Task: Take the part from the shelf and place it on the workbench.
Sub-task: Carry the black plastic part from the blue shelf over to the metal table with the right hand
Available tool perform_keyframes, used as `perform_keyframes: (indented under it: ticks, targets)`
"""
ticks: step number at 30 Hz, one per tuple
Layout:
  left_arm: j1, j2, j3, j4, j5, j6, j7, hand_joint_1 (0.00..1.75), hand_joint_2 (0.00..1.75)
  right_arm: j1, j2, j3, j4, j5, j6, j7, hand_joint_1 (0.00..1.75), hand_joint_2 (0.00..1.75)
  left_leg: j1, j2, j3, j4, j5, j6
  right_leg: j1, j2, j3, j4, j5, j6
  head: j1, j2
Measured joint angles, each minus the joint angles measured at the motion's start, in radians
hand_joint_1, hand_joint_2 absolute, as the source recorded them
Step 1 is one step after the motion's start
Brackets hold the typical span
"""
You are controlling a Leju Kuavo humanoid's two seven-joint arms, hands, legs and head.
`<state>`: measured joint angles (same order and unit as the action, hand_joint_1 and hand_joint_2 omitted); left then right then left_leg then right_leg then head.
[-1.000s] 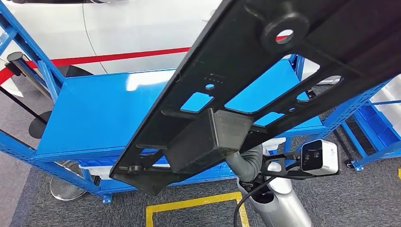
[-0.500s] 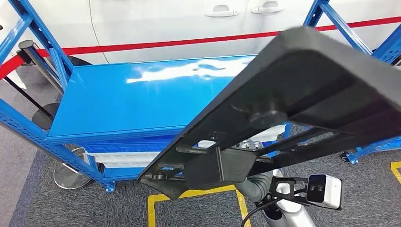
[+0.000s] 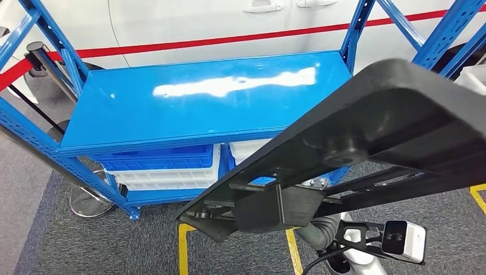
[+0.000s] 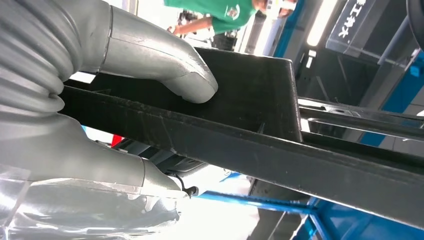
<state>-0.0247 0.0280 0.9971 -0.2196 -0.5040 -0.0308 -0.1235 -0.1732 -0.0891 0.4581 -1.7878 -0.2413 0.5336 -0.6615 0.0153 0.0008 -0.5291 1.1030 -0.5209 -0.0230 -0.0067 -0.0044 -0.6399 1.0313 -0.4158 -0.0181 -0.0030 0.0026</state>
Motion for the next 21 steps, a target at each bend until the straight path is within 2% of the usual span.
perform_keyframes:
  ticks: [1,2,4,5,6,7,9,10,11,12,13,14,16,17,18,20,21]
  targets:
    - [-0.002,0.005,0.001,-0.001,-0.001,-0.002,-0.004,0.00,0.00,0.002,-0.001,-0.003,-0.006,-0.004,0.000,0.002,1.75,1.75,-0.002,-0.001,0.034,-0.056,-0.004,0.005,0.001,0.000,-0.005,0.003,0.006,0.005,0.000,0.000]
    - [-0.004,0.009,0.002,-0.002,-0.004,-0.005,-0.009,0.00,0.00,0.005,-0.002,-0.008,-0.012,-0.006,0.000,0.004,1.75,1.75,-0.006,-0.002,0.052,-0.089,-0.013,0.009,0.001,-0.001,-0.008,0.005,0.013,0.012,-0.001,0.000]
    - [-0.006,0.015,0.004,-0.003,-0.009,-0.014,-0.019,0.00,0.00,0.017,-0.003,-0.015,-0.027,-0.005,0.002,0.009,1.75,1.75,-0.007,-0.002,0.050,-0.102,-0.005,0.021,0.001,-0.001,-0.009,0.001,0.026,0.025,-0.003,0.000]
    - [-0.007,0.017,0.005,-0.003,-0.012,-0.017,-0.023,0.00,0.00,0.026,-0.003,-0.019,-0.035,-0.004,0.003,0.011,1.75,1.75,-0.006,0.000,0.044,-0.105,0.004,0.028,0.000,0.001,-0.014,0.005,0.019,0.030,-0.005,0.000]
    - [-0.007,0.018,0.005,-0.004,-0.014,-0.020,-0.027,0.00,0.00,0.033,-0.003,-0.022,-0.043,-0.003,0.004,0.013,1.75,1.75,-0.003,0.002,0.036,-0.108,0.016,0.036,-0.001,0.002,-0.022,0.022,-0.006,0.035,-0.004,0.000]
    - [-0.008,0.020,0.006,-0.005,-0.017,-0.022,-0.030,0.00,0.00,0.040,-0.003,-0.025,-0.049,-0.002,0.005,0.014,1.75,1.75,-0.001,0.005,0.025,-0.111,0.028,0.042,-0.002,0.004,-0.036,0.059,-0.048,0.039,-0.004,0.000]
    - [-0.009,0.022,0.006,-0.006,-0.024,-0.022,-0.037,0.00,0.00,0.051,-0.002,-0.029,-0.058,0.000,0.007,0.017,1.75,1.75,-0.002,0.008,0.000,-0.110,0.049,0.049,-0.005,0.004,-0.069,0.178,-0.148,0.046,-0.002,0.000]
    - [-0.008,0.024,0.006,-0.006,-0.027,-0.023,-0.041,0.00,0.00,0.057,-0.002,-0.032,-0.060,0.000,0.010,0.018,1.75,1.75,-0.002,0.009,-0.014,-0.108,0.059,0.048,-0.006,0.004,-0.079,0.237,-0.173,0.048,-0.002,0.000]
    - [-0.008,0.025,0.006,-0.006,-0.030,-0.024,-0.045,0.00,0.00,0.063,-0.002,-0.037,-0.060,0.000,0.014,0.017,1.75,1.75,-0.003,0.009,-0.028,-0.107,0.069,0.048,-0.007,0.004,-0.079,0.274,-0.176,0.050,-0.002,0.000]
    - [-0.008,0.028,0.006,-0.006,-0.034,-0.027,-0.050,0.00,0.00,0.069,-0.002,-0.041,-0.060,-0.001,0.020,0.015,1.75,1.75,-0.003,0.009,-0.042,-0.104,0.077,0.046,-0.007,0.004,-0.062,0.278,-0.158,0.050,-0.002,0.000]
    - [-0.007,0.032,0.006,-0.007,-0.036,-0.032,-0.055,0.00,0.00,0.073,-0.002,-0.047,-0.060,-0.002,0.026,0.013,1.75,1.75,-0.003,0.009,-0.054,-0.101,0.085,0.044,-0.007,0.004,-0.028,0.247,-0.130,0.049,-0.002,0.000]
    - [-0.007,0.036,0.007,-0.007,-0.039,-0.038,-0.058,0.00,0.00,0.076,-0.002,-0.053,-0.061,-0.004,0.032,0.010,1.75,1.75,-0.003,0.009,-0.065,-0.098,0.092,0.041,-0.007,0.004,0.021,0.186,-0.106,0.046,-0.002,0.000]
    - [-0.007,0.047,0.007,-0.009,-0.043,-0.051,-0.062,0.00,0.00,0.077,0.001,-0.066,-0.064,-0.010,0.039,0.007,1.75,1.75,-0.006,0.008,-0.081,-0.090,0.103,0.032,-0.003,0.004,0.121,0.044,-0.100,0.036,-0.003,0.000]
    - [-0.007,0.052,0.007,-0.010,-0.046,-0.055,-0.063,0.00,0.00,0.077,0.003,-0.073,-0.066,-0.013,0.041,0.008,1.75,1.75,-0.007,0.007,-0.084,-0.088,0.109,0.026,0.000,0.005,0.148,-0.002,-0.107,0.031,-0.003,0.000]
    - [-0.007,0.058,0.007,-0.011,-0.050,-0.059,-0.063,0.00,0.00,0.077,0.006,-0.079,-0.067,-0.014,0.040,0.008,1.75,1.75,-0.007,0.007,-0.087,-0.089,0.116,0.020,0.004,0.005,0.158,-0.025,-0.114,0.025,-0.003,0.000]
    - [-0.008,0.069,0.007,-0.012,-0.059,-0.061,-0.058,0.00,0.00,0.077,0.016,-0.086,-0.067,-0.001,0.035,0.008,1.75,1.75,-0.006,0.006,-0.091,-0.091,0.125,0.007,0.002,0.003,0.148,-0.032,-0.100,0.010,-0.002,0.000]
    - [-0.009,0.073,0.007,-0.013,-0.064,-0.061,-0.054,0.00,0.00,0.076,0.023,-0.087,-0.065,0.009,0.030,0.007,1.75,1.75,-0.005,0.005,-0.099,-0.080,0.110,0.002,0.000,0.002,0.139,-0.033,-0.090,0.001,-0.003,0.000]
